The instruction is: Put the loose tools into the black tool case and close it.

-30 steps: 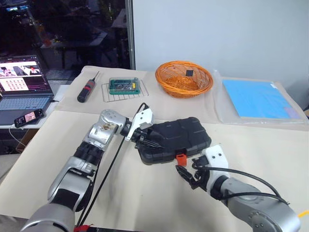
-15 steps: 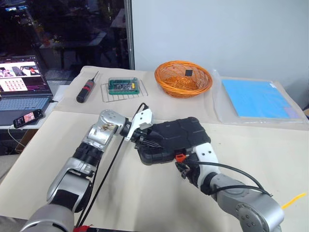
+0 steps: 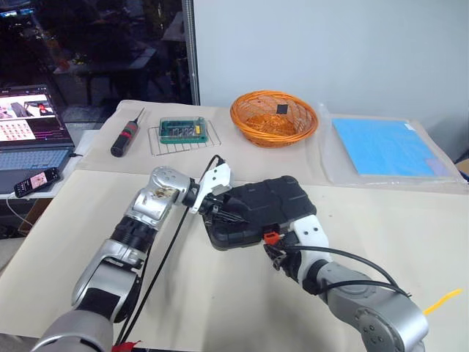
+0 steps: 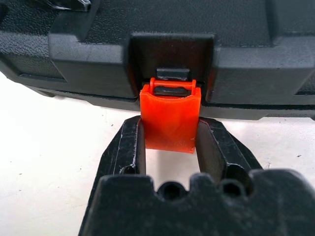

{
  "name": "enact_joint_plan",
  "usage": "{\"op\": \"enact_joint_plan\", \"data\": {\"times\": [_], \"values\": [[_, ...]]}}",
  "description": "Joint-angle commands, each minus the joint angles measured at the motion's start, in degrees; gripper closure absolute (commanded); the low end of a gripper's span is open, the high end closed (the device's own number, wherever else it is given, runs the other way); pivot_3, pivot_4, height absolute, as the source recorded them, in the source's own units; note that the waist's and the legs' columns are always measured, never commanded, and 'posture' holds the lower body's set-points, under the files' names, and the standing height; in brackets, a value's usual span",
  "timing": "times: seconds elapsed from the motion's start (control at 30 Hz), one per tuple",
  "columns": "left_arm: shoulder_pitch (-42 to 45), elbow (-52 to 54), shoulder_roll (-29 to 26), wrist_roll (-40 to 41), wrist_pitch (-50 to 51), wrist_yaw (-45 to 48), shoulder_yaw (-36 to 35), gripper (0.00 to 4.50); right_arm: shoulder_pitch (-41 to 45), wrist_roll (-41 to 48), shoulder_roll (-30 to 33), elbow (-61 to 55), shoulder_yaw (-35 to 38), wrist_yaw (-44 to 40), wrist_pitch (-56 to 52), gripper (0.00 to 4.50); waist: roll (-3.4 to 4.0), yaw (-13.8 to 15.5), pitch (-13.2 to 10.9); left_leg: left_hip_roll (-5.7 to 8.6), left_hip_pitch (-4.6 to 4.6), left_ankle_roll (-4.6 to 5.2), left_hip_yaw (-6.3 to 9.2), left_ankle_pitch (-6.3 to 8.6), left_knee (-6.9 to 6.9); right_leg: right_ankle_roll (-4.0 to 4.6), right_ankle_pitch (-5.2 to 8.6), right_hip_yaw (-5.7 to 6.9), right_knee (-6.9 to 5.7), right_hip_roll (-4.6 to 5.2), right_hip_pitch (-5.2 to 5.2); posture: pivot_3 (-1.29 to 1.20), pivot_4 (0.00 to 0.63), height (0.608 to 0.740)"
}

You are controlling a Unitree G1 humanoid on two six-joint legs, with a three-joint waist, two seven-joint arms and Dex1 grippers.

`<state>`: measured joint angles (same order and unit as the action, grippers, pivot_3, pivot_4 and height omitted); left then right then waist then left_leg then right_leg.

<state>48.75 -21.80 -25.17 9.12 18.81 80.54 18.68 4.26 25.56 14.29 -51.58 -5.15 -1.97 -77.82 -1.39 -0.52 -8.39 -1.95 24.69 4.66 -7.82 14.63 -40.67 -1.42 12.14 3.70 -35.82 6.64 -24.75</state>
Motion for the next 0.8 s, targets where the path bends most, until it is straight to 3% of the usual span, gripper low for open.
{"op": "enact_joint_plan", "data": {"times": [0.03,0.23,0.47,0.5,0.6,0.8], "values": [[-1.54,-0.47,-0.23,-2.25,0.71,-0.46,2.22,2.25,2.37,0.14,0.00,-3.82,2.04,-1.42,3.88,3.34,0.00,-0.15,0.00,0.00,0.02,0.00,0.00,0.00,0.00,0.00,0.00,0.00,0.00,0.00,-0.06,0.00,0.150,0.740],[-2.83,-0.47,-1.53,-4.98,-0.41,-0.04,5.17,2.25,2.46,-0.39,0.24,-4.21,2.28,-2.01,3.70,3.34,0.00,-0.12,0.00,0.00,0.03,0.00,0.00,0.01,0.01,0.00,0.00,0.00,0.01,0.00,-0.22,0.00,0.150,0.740],[-2.95,-0.55,-0.92,-4.91,-0.40,-0.60,5.29,2.25,4.35,-3.07,1.19,4.26,-1.26,-3.41,8.23,3.34,0.01,-0.28,0.01,0.00,-0.01,-0.01,-0.01,0.02,0.05,0.00,0.00,0.00,0.02,0.00,-0.21,0.00,0.150,0.740],[-3.01,-0.45,-0.88,-4.85,-0.28,-0.68,5.26,2.25,4.04,-3.65,1.57,4.53,-1.57,-3.39,8.70,2.34,-0.01,-0.37,0.04,0.00,-0.04,-0.01,-0.02,0.02,0.05,0.01,0.00,0.00,0.03,0.00,-0.19,0.00,0.150,0.740],[-3.07,-0.45,-0.77,-4.60,0.18,-1.21,4.89,2.25,1.88,-2.37,3.15,0.88,0.78,-4.66,7.12,1.49,0.03,-0.26,0.07,-0.01,-0.13,-0.14,-0.01,0.06,0.05,-0.10,0.05,-0.01,0.03,0.03,-0.13,0.00,0.150,0.740],[-3.34,-0.30,-0.74,-4.40,0.58,-1.93,4.42,2.25,-3.96,1.47,6.45,-6.18,8.83,-8.72,1.96,1.49,0.05,0.33,0.22,0.00,-0.09,-0.02,0.01,0.09,0.05,-0.04,0.01,0.01,0.06,0.12,-0.12,0.00,0.150,0.740]]}}
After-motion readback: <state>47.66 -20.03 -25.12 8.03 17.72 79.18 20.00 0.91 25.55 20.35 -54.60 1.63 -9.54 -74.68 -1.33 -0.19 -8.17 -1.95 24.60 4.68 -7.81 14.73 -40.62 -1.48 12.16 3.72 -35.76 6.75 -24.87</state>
